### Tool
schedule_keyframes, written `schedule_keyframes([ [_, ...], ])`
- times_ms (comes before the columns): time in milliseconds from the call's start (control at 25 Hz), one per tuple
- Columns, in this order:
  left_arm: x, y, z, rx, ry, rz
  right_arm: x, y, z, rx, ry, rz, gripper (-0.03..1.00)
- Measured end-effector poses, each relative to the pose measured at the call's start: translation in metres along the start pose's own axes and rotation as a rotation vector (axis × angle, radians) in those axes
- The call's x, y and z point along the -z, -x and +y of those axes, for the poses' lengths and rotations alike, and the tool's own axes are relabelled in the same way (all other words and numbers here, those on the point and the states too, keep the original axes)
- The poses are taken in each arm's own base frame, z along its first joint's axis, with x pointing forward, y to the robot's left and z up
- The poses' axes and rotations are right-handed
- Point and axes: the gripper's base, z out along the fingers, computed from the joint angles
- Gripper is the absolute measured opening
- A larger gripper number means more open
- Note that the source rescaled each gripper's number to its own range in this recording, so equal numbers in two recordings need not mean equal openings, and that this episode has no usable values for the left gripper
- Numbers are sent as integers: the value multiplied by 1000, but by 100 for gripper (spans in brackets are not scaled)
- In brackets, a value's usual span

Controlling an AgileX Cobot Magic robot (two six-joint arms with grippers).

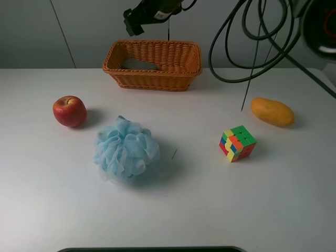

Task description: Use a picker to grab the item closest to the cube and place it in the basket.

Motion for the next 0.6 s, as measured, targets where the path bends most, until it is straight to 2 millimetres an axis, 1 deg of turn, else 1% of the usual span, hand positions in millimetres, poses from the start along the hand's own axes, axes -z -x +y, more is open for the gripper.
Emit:
schedule_keyframes([
  [80,0,0,0,0,0,0,37,9,-22,-9,-23,17,99],
  [120,0,0,0,0,0,0,66,14,-36,-22,-43,21,99],
  [160,0,0,0,0,0,0,87,16,-47,-28,-58,24,99],
  [240,0,0,0,0,0,0,138,17,-71,-62,-98,34,99],
  [280,0,0,0,0,0,0,163,17,-80,-75,-116,38,99],
  [320,0,0,0,0,0,0,185,14,-91,-95,-140,43,99],
  [400,0,0,0,0,0,0,236,6,-109,-133,-193,47,99],
  [440,0,0,0,0,0,0,258,2,-116,-154,-220,43,99],
  [520,0,0,0,0,0,0,308,-7,-129,-196,-299,2,99],
  [600,0,0,0,0,0,0,354,-16,-137,-228,-384,-48,99],
])
